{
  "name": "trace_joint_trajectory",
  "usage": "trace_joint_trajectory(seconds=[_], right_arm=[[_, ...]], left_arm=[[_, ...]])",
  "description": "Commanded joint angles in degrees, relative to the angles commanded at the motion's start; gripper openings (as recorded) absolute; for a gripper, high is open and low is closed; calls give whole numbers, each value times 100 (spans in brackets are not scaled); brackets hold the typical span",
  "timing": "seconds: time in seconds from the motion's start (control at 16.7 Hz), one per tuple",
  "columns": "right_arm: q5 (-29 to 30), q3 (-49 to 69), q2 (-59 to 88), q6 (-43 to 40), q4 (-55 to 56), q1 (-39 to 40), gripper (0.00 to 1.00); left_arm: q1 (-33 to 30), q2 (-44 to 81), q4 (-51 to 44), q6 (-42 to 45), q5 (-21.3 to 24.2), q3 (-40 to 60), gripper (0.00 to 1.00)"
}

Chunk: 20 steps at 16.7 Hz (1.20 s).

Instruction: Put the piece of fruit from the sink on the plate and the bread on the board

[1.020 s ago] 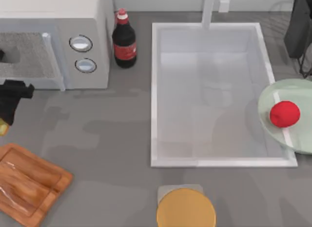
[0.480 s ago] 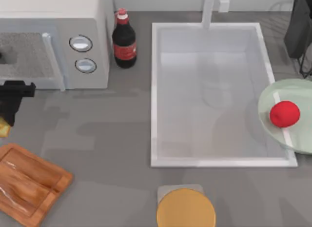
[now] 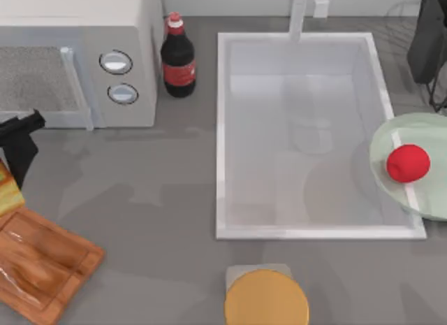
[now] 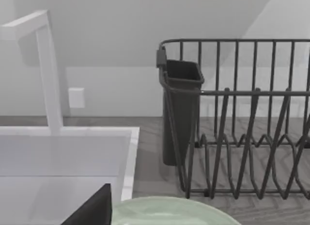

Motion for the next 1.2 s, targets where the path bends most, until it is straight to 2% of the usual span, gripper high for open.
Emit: trace_joint_trajectory(seconds=[0.84, 1.02, 1.2], right_arm=[[0, 0, 0, 0, 0, 0, 100], [0, 0, 0, 0, 0, 0, 100], [0, 0, 0, 0, 0, 0, 100]], left_arm=[[-39, -531, 615, -10054, 15, -1138, 0], [-92, -652, 696, -11838, 0, -1266, 0], [-142, -751, 755, -13225, -16, -1356, 0]])
